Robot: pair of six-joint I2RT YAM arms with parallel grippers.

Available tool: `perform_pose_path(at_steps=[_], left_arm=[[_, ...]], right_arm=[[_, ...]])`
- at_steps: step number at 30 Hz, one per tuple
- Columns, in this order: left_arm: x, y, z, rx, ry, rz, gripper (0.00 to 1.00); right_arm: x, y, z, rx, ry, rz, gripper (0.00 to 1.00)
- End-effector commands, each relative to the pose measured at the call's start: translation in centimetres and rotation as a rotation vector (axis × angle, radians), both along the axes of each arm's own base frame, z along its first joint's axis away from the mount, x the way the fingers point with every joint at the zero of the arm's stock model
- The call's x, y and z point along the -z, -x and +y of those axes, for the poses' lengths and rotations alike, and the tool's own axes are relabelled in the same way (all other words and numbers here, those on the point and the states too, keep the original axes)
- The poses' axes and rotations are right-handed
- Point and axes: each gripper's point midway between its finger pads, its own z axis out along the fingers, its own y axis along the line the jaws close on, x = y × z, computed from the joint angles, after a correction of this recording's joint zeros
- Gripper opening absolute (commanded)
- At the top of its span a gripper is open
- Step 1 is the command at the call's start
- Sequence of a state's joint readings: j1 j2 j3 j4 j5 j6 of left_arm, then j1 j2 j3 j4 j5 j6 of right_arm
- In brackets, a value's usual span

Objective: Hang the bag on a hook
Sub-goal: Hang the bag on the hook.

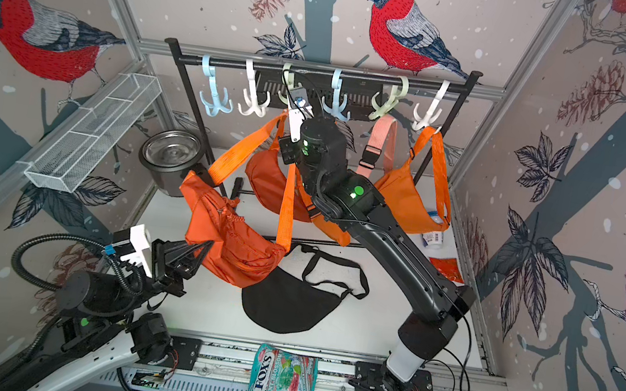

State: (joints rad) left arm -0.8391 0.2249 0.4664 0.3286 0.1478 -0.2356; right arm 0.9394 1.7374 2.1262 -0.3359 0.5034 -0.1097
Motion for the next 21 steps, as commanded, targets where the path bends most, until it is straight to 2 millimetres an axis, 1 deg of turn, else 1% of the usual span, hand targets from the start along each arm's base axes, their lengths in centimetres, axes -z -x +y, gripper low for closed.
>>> perform_pose_path(at_steps=[1, 3, 6, 11, 14, 21], left_arm=[[-2.4, 0.3, 0.9, -0.042, 0.055, -0.085, 0.00], [-2.7, 0.1, 0.8, -0.049, 0.053, -0.093, 0.00], [-3.3, -0.2, 0.6, -0.061, 0.051, -0.103, 0.00], [-4.1, -0.5, 0.5, -0.076, 0.057, -0.113, 0.00], [-4.1, -0.7, 0.7, -0.087, 0.063, -0.106, 0.00], [-2.8, -1.7, 0.6, -0.111, 0.054, -0.045, 0.00]], right_arm=[[-1.5, -0.3, 1.1, -0.028, 0.022, -0.050, 0.02], [-2.3, -0.4, 1.9, -0.049, 0.006, -0.073, 0.02], [-3.4, -0.8, 2.3, -0.050, -0.009, -0.105, 0.02], [-3.7, -1.4, 3.2, -0.079, -0.021, -0.122, 0.02], [-3.0, -2.0, 3.5, -0.084, -0.014, -0.114, 0.02], [0.4, -4.0, 4.5, -0.114, 0.025, -0.042, 0.02]])
